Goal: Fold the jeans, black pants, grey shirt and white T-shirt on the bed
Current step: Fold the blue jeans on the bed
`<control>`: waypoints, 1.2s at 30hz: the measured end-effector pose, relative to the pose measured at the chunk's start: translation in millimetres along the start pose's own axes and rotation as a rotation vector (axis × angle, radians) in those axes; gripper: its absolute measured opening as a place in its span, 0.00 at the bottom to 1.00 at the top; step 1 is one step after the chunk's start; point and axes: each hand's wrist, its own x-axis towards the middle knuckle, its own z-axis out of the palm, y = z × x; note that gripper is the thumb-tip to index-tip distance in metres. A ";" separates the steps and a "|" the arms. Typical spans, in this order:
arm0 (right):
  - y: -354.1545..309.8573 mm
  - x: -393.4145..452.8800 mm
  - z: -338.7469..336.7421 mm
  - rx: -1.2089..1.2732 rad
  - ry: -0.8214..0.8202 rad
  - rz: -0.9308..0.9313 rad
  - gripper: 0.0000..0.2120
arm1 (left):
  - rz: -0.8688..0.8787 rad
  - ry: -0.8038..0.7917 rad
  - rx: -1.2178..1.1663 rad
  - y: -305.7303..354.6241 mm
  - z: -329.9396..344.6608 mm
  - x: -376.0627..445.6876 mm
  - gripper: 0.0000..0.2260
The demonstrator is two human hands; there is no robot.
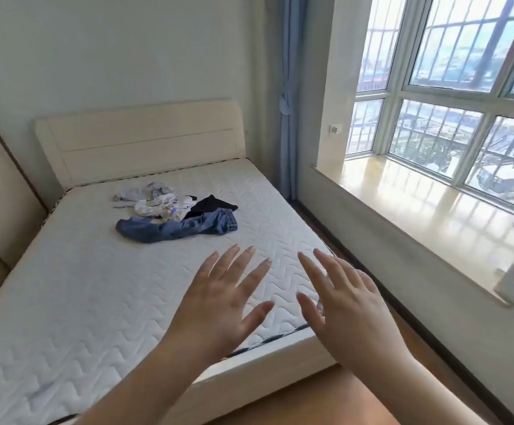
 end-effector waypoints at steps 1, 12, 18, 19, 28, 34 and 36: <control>12.6 4.4 3.6 0.037 -0.026 0.012 0.28 | 0.001 -0.005 -0.006 8.0 2.4 11.0 0.28; 108.6 61.4 75.3 -0.047 0.032 0.087 0.26 | 0.131 -0.062 -0.147 48.6 100.8 130.5 0.27; 158.9 97.7 107.8 -0.072 -0.097 0.211 0.28 | 0.283 -0.152 -0.225 63.1 145.7 215.2 0.28; 167.6 102.3 111.1 -0.076 -0.104 0.243 0.28 | 0.319 -0.154 -0.241 67.1 150.3 229.9 0.28; 259.9 131.2 144.7 -0.134 -0.053 0.480 0.25 | 0.487 -0.186 -0.279 127.5 185.3 356.7 0.26; 350.0 149.5 163.9 -0.119 -0.073 0.539 0.26 | 0.535 -0.201 -0.275 190.7 211.9 435.0 0.27; 384.3 157.1 168.8 -0.110 -0.097 0.535 0.26 | 0.544 -0.226 -0.265 213.8 221.5 461.4 0.27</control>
